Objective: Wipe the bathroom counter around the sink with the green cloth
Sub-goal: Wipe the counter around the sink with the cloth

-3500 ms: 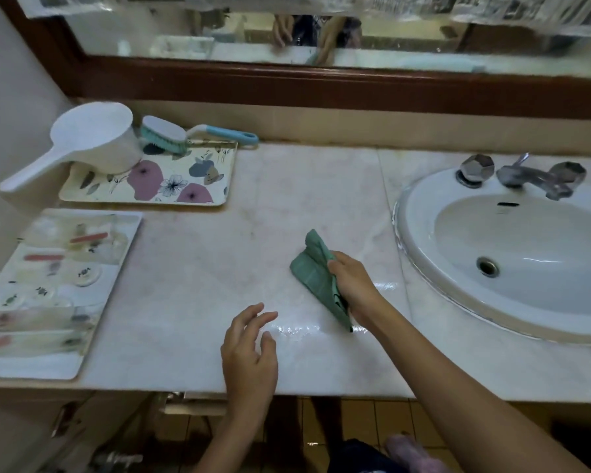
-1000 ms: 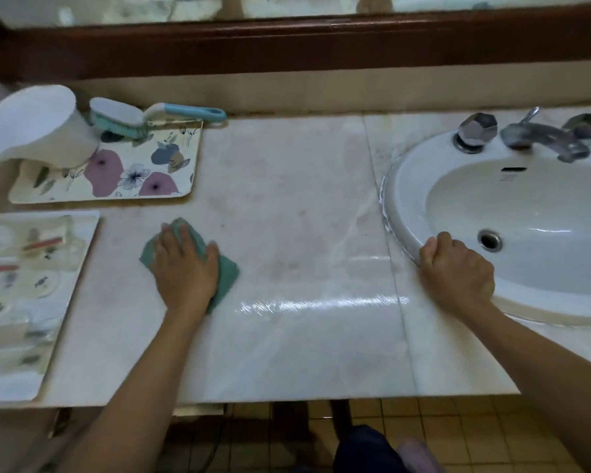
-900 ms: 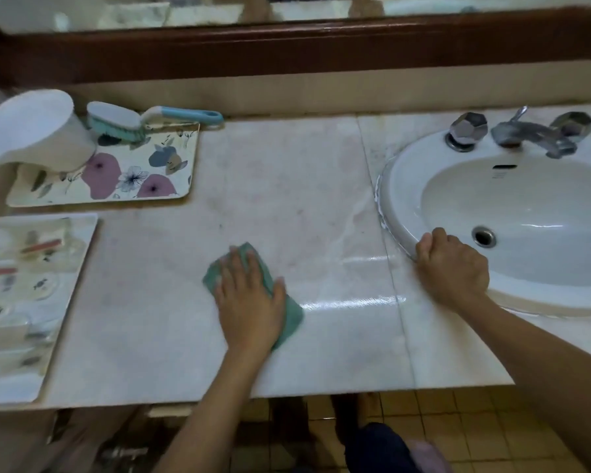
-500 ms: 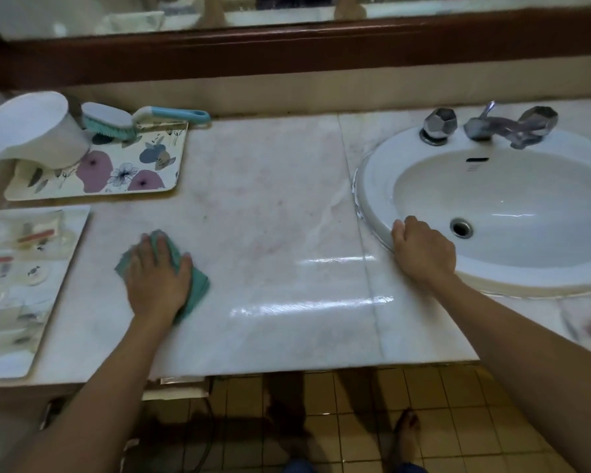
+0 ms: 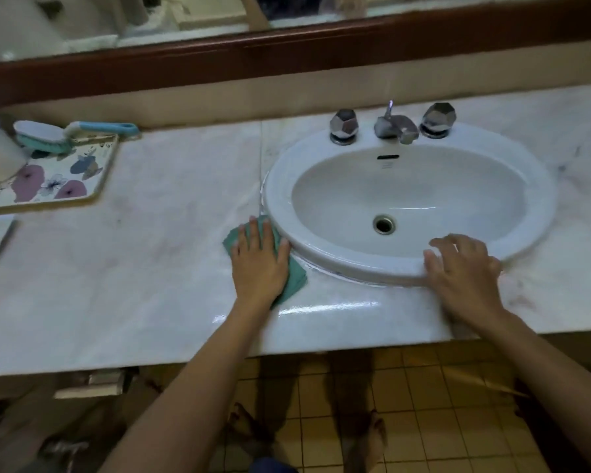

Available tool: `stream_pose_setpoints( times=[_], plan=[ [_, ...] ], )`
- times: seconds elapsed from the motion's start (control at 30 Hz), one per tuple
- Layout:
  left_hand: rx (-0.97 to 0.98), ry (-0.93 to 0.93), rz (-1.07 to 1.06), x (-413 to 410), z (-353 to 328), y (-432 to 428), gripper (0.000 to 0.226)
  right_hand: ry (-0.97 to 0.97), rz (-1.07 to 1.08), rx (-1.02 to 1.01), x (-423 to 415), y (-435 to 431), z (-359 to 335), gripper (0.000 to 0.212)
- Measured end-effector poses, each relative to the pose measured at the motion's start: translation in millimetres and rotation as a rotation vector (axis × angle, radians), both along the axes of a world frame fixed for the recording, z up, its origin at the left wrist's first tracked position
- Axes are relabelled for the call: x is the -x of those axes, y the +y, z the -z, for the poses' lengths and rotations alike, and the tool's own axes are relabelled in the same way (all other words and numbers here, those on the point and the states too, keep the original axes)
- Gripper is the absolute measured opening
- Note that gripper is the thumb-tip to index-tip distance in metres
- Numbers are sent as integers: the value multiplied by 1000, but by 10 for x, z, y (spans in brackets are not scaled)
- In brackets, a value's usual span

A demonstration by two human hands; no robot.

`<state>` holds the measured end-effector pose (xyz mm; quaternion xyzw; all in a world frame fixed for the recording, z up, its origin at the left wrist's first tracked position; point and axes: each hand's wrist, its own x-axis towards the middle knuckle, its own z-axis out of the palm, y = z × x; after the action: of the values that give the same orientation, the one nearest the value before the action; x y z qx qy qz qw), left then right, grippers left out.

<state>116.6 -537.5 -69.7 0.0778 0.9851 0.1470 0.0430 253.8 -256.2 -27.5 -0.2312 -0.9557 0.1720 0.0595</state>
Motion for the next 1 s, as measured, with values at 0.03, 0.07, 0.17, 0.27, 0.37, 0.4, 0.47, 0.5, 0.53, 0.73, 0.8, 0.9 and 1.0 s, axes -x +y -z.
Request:
stream_pose_setpoints(
  times=[0.03, 0.07, 0.17, 0.27, 0.37, 0.4, 0.47, 0.5, 0.53, 0.73, 0.8, 0.9, 1.0],
  plan=[
    [-44, 5, -74, -317, 4, 151, 65, -6, -4, 10, -89, 91, 46, 60],
    [-72, -2, -145, -627, 4, 329, 66, -17, -24, 19, -156, 129, 95, 59],
    [-90, -44, -226, -1360, 1, 1034, 70, -15, -73, 58, -251, 144, 243, 50],
    [-52, -88, -120, -1649, -26, 1420, 75, 36, -99, 24, -277, 232, 233, 56],
    [8, -60, 66, -1537, -27, 946, 76, 23, -179, -92, -299, 323, 227, 48],
    [23, -33, 79, -1436, -21, 659, 75, 30, -188, -112, -283, 325, 216, 45],
    [48, 8, -48, -1153, 11, 20, 74, 61, -177, -154, -234, 297, 206, 40],
    [50, 10, -177, -1024, 9, -294, 75, 73, -163, -177, -210, 273, 207, 37],
    [43, 8, -339, -954, 3, -579, 75, 81, -149, -188, -189, 245, 215, 34],
    [-4, 10, -713, -1313, 46, -239, 73, 117, -60, -167, -161, 71, 349, 28],
    [-29, 8, -500, -1434, 40, 400, 74, 118, -33, -143, -161, 40, 365, 28],
    [-7, -36, -81, -1577, 57, 1083, 75, 116, -39, -127, -176, 54, 357, 33],
    [16, -20, 161, -1518, 45, 870, 76, 103, -86, -127, -217, 128, 351, 38]
  ],
)
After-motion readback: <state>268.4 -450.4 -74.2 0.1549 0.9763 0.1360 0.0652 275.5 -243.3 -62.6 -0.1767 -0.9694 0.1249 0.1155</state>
